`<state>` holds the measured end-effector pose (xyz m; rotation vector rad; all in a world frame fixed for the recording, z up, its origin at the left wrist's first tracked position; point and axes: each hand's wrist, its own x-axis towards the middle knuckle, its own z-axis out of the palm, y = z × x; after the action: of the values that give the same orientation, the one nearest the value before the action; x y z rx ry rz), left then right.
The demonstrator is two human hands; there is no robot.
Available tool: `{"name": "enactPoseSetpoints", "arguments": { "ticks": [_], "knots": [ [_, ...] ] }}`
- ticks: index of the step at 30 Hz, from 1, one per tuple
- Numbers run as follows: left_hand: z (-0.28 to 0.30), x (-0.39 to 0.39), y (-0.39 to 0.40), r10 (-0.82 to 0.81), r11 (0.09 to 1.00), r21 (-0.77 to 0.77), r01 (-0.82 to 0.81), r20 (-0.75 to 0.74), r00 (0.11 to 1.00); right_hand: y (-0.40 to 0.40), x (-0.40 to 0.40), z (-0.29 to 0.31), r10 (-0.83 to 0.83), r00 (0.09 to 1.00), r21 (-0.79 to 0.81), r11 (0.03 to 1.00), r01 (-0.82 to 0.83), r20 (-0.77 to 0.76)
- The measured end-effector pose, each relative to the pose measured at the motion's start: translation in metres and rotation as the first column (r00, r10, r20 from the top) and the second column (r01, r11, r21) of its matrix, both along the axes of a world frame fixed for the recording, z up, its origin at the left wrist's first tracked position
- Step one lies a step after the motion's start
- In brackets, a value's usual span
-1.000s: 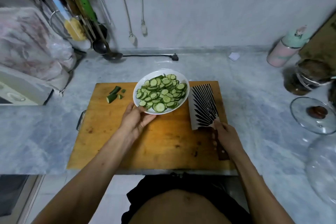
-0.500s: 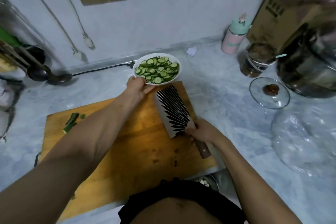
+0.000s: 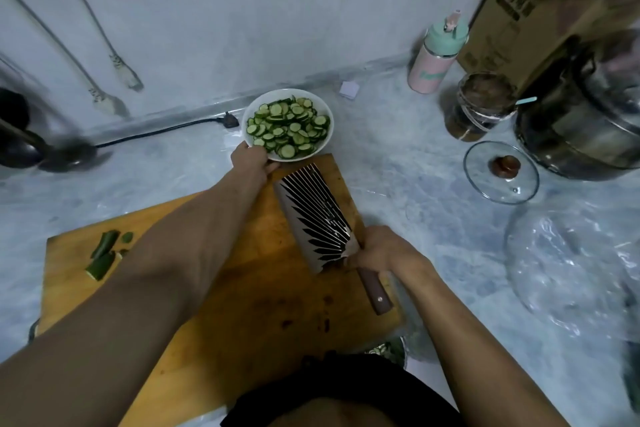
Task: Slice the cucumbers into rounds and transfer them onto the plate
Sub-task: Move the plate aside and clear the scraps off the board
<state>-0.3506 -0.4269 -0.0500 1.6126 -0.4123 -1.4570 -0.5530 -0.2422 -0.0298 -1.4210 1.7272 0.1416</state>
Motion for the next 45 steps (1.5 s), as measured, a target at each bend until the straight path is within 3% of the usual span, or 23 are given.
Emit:
{"name": "enactPoseSetpoints", "arguments": {
  "ticks": [4, 6, 8, 10, 11, 12, 14, 16, 21, 25, 30, 32, 34, 37, 41, 45],
  "knots": [
    [-0.001, 0.003, 0.0, -0.099, 0.995, 0.001, 0.101, 0.166, 0.981, 0.002, -0.001, -0.001, -0.002, 1.0, 0.007, 1.0, 0.002, -0.003],
    [0.005, 0.011, 0.008, -0.046, 0.997, -0.05, 0.053, 0.13, 0.99, 0.005, -0.003, -0.001, 0.002, 1.0, -0.021, 1.0, -0.002, -0.001],
    [0.008, 0.015, 0.029, -0.18, 0.982, 0.002, 0.188, 0.3, 0.937, 0.01, -0.003, -0.004, 0.025, 1.0, -0.07, 0.997, -0.026, -0.012],
    [0.016, 0.02, 0.055, -0.143, 0.987, -0.051, 0.152, 0.14, 0.98, 0.019, -0.002, -0.007, -0.028, 0.999, -0.121, 0.992, 0.033, 0.044],
    [0.016, 0.026, 0.071, -0.131, 0.986, -0.08, 0.144, 0.147, 0.98, 0.024, -0.001, -0.008, -0.101, 0.987, -0.138, 0.983, 0.118, 0.125],
    [0.016, 0.031, 0.091, -0.097, 0.993, -0.051, 0.105, 0.134, 0.986, 0.03, 0.001, -0.008, -0.2, 0.949, -0.127, 0.963, 0.236, 0.242],
    [0.011, 0.046, 0.129, -0.077, 0.996, -0.04, 0.082, 0.113, 0.991, 0.038, 0.005, -0.006, -0.395, 0.791, -0.004, 0.894, 0.449, 0.468],
    [0.003, 0.062, 0.165, -0.049, 0.996, -0.062, 0.061, 0.178, 0.983, 0.045, 0.009, -0.006, -0.435, 0.723, 0.031, 0.866, 0.499, 0.536],
    [-0.012, 0.113, 0.233, 0.098, 0.994, -0.083, -0.073, 0.345, 0.933, 0.058, 0.024, -0.015, -0.22, 0.891, -0.275, 0.898, 0.344, 0.398],
    [-0.025, 0.156, 0.276, 0.088, 0.993, -0.118, -0.024, 0.574, 0.814, 0.061, 0.045, -0.004, 0.022, 0.962, -0.472, 0.874, 0.112, 0.271],
    [-0.033, 0.191, 0.31, 0.091, 0.994, -0.108, -0.024, 0.673, 0.734, 0.05, 0.101, 0.015, 0.305, 0.948, -0.564, 0.8, -0.203, 0.092],
    [-0.026, 0.206, 0.309, 0.082, 0.994, -0.112, 0.0, 0.725, 0.684, 0.043, 0.127, 0.018, 0.358, 0.931, -0.583, 0.771, -0.257, 0.063],
    [-0.016, 0.224, 0.296, 0.024, 0.99, -0.101, 0.097, 0.803, 0.595, 0.038, 0.152, 0.02, 0.365, 0.929, -0.575, 0.774, -0.264, 0.065],
    [0.0, 0.251, 0.264, -0.171, 0.962, 0.074, 0.265, 0.915, 0.365, 0.033, 0.18, 0.022, 0.345, 0.936, -0.563, 0.788, -0.248, 0.07],
    [0.013, 0.278, 0.206, -0.397, 0.889, 0.286, 0.358, 0.871, 0.29, 0.03, 0.195, 0.023, 0.318, 0.948, -0.544, 0.794, -0.272, -0.01],
    [0.011, 0.291, 0.162, -0.582, 0.741, 0.434, 0.512, 0.796, 0.168, 0.032, 0.203, 0.019, 0.267, 0.963, -0.504, 0.827, -0.25, -0.041]
  ]
}}
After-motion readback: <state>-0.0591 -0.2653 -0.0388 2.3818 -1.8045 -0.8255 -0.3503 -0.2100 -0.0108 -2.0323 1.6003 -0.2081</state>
